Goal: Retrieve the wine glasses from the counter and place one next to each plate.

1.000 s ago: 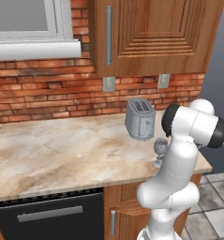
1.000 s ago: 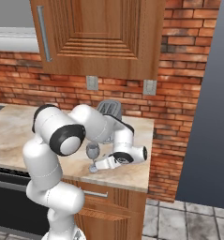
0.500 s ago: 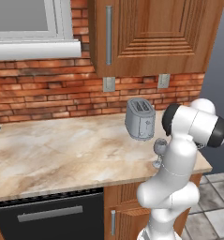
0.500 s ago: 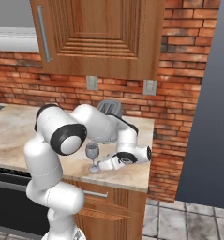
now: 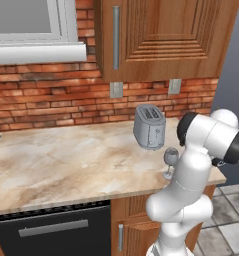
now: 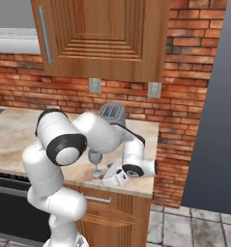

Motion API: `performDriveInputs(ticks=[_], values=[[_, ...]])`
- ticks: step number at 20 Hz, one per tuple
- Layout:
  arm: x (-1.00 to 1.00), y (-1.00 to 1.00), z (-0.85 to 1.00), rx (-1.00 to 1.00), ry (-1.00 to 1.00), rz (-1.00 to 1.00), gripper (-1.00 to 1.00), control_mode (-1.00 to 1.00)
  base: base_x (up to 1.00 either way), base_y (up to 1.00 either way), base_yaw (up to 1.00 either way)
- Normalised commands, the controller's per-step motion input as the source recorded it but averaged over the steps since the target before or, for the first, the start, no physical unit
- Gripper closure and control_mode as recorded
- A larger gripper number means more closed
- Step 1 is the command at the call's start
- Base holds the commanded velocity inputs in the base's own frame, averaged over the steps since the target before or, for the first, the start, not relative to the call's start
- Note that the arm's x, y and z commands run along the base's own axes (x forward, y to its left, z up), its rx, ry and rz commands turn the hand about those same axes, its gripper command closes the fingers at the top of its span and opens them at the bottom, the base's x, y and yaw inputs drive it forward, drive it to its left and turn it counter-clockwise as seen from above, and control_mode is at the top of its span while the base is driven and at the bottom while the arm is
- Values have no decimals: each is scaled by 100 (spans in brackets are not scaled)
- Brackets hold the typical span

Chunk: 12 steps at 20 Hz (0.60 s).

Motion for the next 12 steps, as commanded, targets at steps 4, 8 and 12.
performDriveInputs(ticks=[4, 8, 12], values=[[22, 19, 0, -2, 0, -12, -100, -100, 0, 0, 0], [22, 3, 0, 0, 1, -12, -100, -100, 0, 0, 0], [3, 4, 0, 2, 8, -10, -100, -100, 0, 0, 0]])
